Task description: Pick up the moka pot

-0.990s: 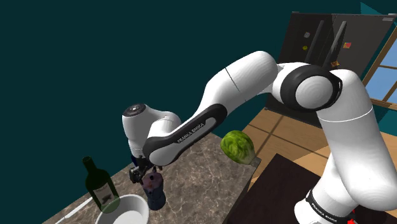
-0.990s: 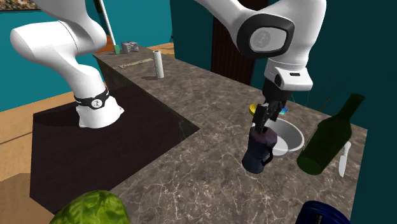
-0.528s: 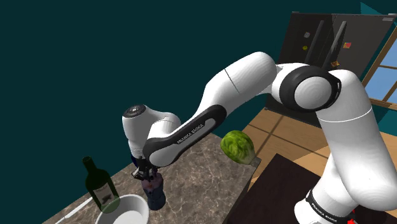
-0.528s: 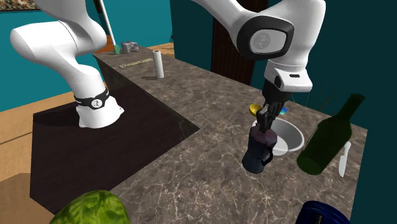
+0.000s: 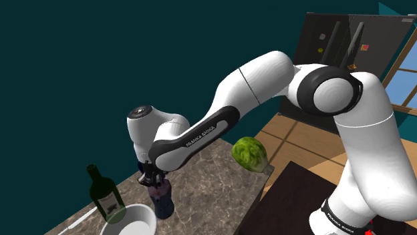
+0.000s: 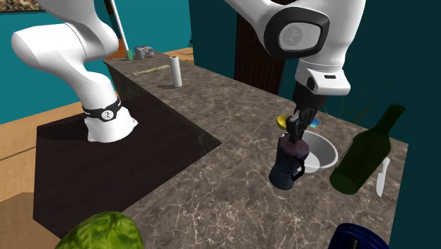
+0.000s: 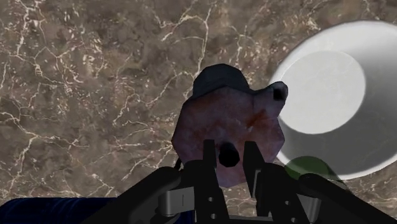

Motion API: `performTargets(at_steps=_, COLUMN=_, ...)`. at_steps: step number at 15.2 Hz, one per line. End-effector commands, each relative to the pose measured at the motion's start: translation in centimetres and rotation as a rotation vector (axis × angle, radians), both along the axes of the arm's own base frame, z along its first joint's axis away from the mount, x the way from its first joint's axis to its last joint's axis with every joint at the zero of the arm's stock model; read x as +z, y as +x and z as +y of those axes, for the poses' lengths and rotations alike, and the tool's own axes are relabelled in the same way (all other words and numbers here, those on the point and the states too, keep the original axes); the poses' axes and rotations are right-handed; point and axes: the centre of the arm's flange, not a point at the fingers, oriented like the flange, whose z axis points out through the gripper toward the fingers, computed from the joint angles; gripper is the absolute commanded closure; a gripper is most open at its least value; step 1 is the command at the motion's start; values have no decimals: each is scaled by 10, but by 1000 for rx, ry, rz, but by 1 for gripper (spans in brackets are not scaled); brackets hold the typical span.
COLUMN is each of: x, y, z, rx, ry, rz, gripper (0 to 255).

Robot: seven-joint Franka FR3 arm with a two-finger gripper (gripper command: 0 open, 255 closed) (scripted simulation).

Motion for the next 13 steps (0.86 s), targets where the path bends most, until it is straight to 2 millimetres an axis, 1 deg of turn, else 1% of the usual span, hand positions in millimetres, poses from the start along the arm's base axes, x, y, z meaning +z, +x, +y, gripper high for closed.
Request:
performTargets(at_steps=1, x=11, y=0, z=-1, rx=0, ry=1, rz=-1, gripper=255)
performTargets(at_steps=11, x=63, y=0, z=-1, rx=0, ry=1, rz=-1, gripper=255)
performTargets(at_steps=13, x=64, y=0, z=-1, rx=0, ry=1, rz=-1, gripper=255)
